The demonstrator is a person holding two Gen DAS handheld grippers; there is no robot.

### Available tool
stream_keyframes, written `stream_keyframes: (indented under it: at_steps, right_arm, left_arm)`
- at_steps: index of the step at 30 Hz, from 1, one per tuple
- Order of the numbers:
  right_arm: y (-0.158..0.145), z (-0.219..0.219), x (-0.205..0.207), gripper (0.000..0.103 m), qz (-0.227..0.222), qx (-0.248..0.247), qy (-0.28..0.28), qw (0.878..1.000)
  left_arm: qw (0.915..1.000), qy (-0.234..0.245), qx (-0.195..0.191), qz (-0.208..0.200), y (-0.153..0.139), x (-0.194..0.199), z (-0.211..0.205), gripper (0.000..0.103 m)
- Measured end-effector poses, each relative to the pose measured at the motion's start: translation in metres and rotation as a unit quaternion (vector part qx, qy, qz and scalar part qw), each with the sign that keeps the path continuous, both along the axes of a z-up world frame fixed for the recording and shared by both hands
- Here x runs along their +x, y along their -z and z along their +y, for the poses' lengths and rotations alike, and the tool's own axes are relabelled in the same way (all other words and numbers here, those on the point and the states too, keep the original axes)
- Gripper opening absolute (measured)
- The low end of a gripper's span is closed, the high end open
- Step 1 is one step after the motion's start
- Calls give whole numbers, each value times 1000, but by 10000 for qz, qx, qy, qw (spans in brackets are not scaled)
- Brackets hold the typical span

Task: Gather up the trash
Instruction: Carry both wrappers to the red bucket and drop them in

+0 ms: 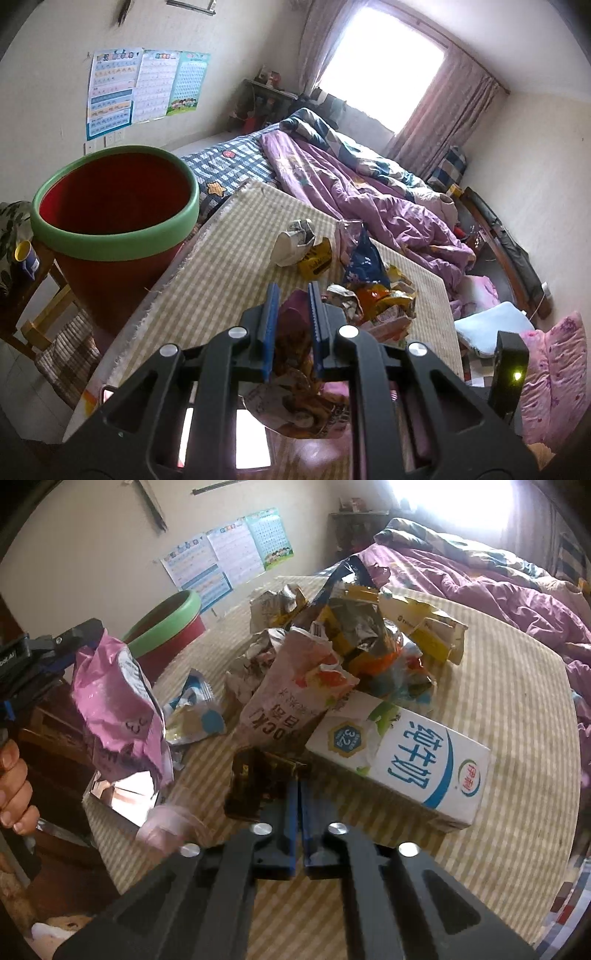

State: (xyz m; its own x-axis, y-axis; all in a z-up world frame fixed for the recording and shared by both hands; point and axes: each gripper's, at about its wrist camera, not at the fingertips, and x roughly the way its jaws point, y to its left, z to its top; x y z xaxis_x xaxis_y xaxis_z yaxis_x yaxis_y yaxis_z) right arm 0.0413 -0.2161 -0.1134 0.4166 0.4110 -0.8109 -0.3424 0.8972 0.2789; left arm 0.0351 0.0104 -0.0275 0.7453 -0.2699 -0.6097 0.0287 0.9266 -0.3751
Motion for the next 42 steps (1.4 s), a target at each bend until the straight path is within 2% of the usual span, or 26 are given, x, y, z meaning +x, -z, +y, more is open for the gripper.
stream_keyframes:
  at_steps: [3, 5, 6, 7, 9, 12, 16, 20, 21, 24, 28, 33, 38, 42]
  right_arm:
    - [0, 0, -2, 3, 46, 67, -44, 10000]
    - [-2, 0, -3, 11, 20, 124, 10, 9999]
    - [-4, 0, -3, 34, 24, 155, 43, 9999]
    - [-7, 0, -4, 49, 1, 240, 87, 9997]
    - [-19, 6, -9, 50, -146, 324, 1, 9994]
    - [-34, 29, -17, 50, -254, 244, -559, 9978]
    - [-27, 61, -24, 50, 233, 668, -1225, 9899]
    - [0, 77, -18, 50, 745, 689, -1257, 9869]
    - [5, 79, -17, 47, 849, 691, -1248, 9861]
    - [16, 82, -13, 24, 1092, 735, -1264, 9832]
    - [-3, 71, -9, 23, 785, 962, -1148, 9856]
    - [-56, 74, 22, 23, 17, 1168, -1113, 9869]
    - [-93, 118, 67, 23, -524, 1391, -1298, 9803]
    - [-108, 165, 99, 24, -568, 1599, -1532, 9735]
  left_arm:
    - [10000, -32, -6, 5, 1, 1, 3, 15]
    - [10000, -55, -21, 20, 2, 1, 6, 15]
    - [10000, -78, -20, 20, 3, 1, 7, 15]
    - [9999, -97, -22, 17, 2, 1, 9, 15]
    - [9999, -151, -35, -9, 1, 0, 12, 15]
    - [9996, -267, -69, -57, -2, -2, 20, 15]
    - [9991, -395, -102, -91, -4, -2, 28, 15]
    - [9989, -455, -85, -100, -4, -5, 31, 15]
    - [9988, -476, -86, -98, -4, -6, 33, 15]
    - [9985, -535, -104, -89, -2, -7, 37, 15]
    - [9975, -671, -81, -200, -8, -10, 46, 15]
    - [9909, -1192, 178, -606, -29, -5, 81, 15]
    - [9757, -1950, 367, -930, -39, 10, 126, 15]
    - [9631, -2443, 399, -1054, -39, 27, 156, 15]
